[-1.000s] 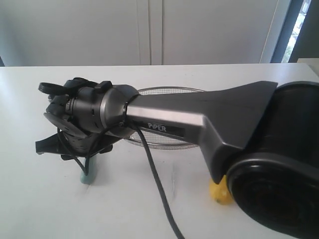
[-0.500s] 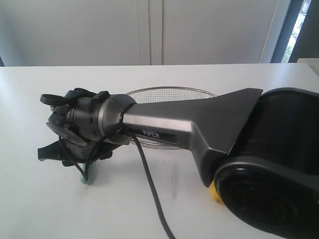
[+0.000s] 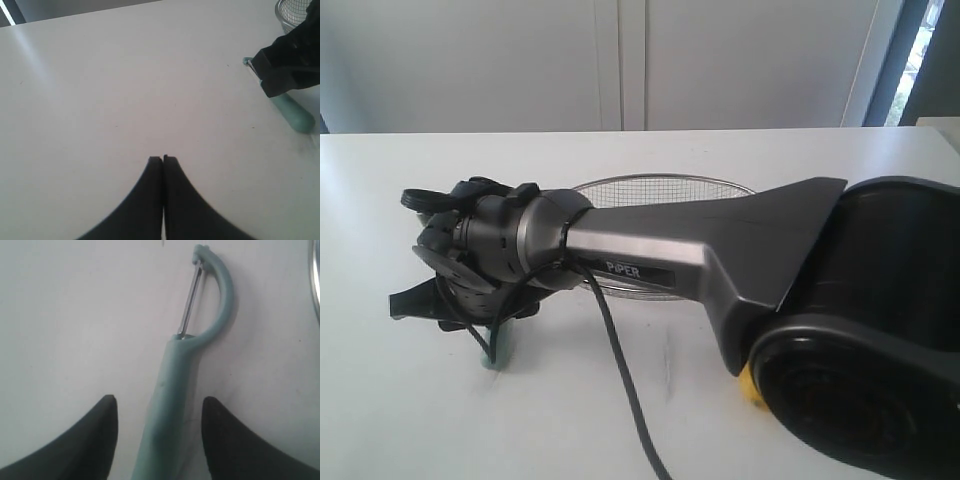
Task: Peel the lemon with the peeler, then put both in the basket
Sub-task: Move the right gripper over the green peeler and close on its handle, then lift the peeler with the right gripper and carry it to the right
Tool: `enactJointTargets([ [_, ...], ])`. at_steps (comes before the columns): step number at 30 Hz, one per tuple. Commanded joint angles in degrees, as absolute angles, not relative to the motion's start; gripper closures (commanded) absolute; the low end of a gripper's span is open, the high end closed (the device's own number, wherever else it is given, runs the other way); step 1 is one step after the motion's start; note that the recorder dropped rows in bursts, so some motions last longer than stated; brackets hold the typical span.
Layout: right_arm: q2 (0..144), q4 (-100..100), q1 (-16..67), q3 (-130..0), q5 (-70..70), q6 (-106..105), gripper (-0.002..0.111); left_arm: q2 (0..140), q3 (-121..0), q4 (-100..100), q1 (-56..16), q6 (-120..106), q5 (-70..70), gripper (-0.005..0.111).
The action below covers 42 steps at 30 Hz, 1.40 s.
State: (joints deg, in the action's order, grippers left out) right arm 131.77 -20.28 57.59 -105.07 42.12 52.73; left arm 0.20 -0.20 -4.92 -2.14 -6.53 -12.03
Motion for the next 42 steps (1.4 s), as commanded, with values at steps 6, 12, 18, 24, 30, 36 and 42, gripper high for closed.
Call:
enactJointTargets([
  [6, 134.79, -19.56, 57.11, -105.36, 42.26, 52.90, 0.060, 0.00, 0.00, -5.29, -2.45, -6.39, -11.99, 0.106],
  [12, 134.77, -19.18, 57.11, -105.36, 42.48, 52.90, 0.060, 0.00, 0.00, -5.29, -2.45, -6.39, -11.99, 0.106],
  [18, 134.77, -16.88, 57.11, -105.36, 43.17, 52.77, 0.067, 0.00, 0.00, -5.29, -2.45, -6.39, -11.99, 0.106],
  [24, 134.77, -16.85, 57.11, -105.36, 45.35, 52.38, 0.096, 0.00, 0.00, -5.29, -2.45, -6.39, -11.99, 0.106],
  [30, 131.52, -19.61, 56.50, -105.42, 46.97, 52.07, 0.108, 0.00, 0.00, -5.29, -2.45, -6.39, -11.99, 0.106],
  [36, 124.26, -25.28, 55.91, -105.42, 49.17, 48.50, 0.108, 0.00, 0.00, -5.29, -2.45, -6.39, -11.99, 0.106],
  [42, 114.85, -32.56, 55.78, -105.42, 52.67, 44.16, 0.108, 0.00, 0.00, -5.29, -2.45, -6.39, -11.99, 0.106],
])
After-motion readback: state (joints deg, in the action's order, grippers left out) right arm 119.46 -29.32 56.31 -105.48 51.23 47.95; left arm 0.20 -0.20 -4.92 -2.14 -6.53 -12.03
